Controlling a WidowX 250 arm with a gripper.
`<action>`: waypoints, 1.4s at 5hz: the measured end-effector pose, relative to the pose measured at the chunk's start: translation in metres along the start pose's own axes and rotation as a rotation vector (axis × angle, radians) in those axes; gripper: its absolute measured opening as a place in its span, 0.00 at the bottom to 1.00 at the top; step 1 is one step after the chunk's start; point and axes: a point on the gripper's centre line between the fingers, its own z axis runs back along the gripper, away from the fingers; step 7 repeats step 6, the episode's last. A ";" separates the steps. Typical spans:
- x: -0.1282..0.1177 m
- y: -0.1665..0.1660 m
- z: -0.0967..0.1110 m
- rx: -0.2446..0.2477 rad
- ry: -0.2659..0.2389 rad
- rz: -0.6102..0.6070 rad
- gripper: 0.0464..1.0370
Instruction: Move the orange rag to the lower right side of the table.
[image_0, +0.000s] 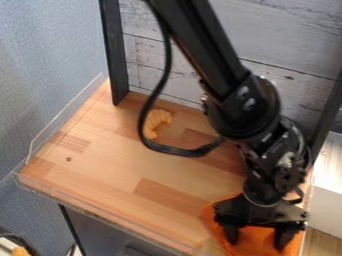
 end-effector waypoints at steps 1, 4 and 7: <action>0.002 0.001 0.002 0.000 -0.005 0.007 0.96; 0.028 0.003 0.073 -0.122 -0.131 0.077 0.96; 0.026 0.002 0.104 -0.177 -0.173 0.047 0.96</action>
